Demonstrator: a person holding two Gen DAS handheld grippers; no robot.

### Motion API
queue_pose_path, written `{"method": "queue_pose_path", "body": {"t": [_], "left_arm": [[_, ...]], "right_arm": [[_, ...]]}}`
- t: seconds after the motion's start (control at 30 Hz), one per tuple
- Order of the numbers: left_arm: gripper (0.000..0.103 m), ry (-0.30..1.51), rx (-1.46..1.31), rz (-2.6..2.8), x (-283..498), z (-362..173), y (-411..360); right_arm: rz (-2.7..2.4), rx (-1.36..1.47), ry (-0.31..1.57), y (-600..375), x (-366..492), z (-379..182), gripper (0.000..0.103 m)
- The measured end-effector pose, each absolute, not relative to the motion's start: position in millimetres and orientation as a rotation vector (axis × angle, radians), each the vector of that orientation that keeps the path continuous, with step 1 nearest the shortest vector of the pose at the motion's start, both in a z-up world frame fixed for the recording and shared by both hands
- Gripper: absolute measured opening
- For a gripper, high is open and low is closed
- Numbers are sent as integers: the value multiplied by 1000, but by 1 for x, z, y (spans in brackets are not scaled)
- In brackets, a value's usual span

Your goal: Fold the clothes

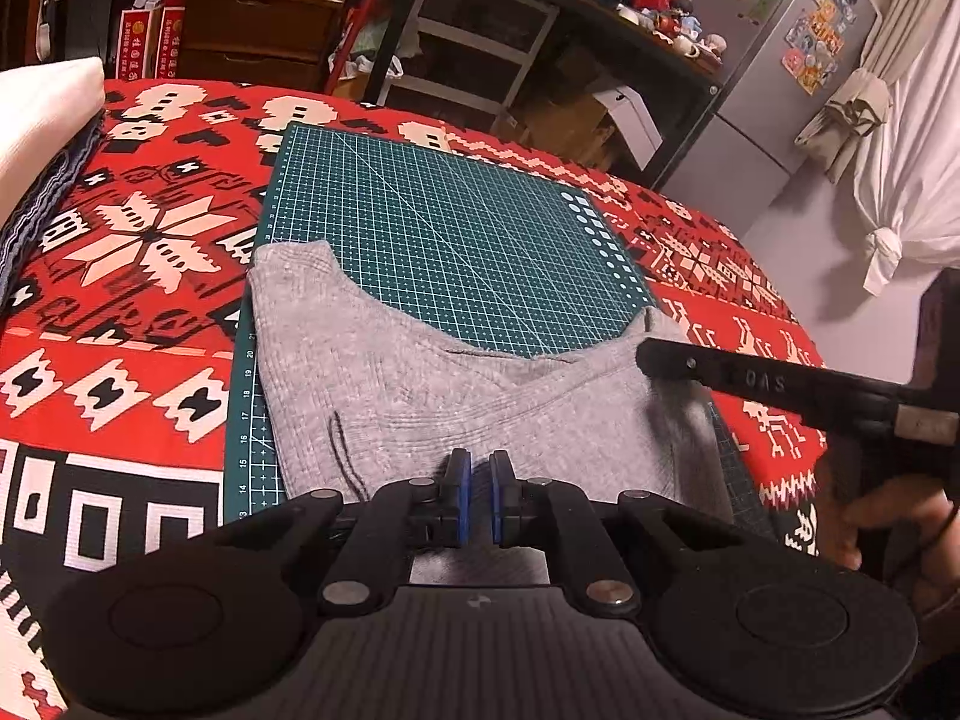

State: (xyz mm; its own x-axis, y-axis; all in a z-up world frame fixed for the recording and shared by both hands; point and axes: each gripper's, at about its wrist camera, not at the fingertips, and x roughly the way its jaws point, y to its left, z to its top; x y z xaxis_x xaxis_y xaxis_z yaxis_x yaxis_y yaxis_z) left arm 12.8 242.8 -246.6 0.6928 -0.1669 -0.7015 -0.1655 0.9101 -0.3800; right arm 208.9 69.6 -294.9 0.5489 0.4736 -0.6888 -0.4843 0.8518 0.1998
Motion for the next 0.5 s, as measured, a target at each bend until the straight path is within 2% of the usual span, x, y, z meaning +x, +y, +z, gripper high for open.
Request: {"method": "queue_pose_path", "body": {"t": [0.5], "left_arm": [[8, 805, -470, 16, 37, -246, 255]], "right_arm": [[579, -42, 807, 79, 213, -292, 1]]}}
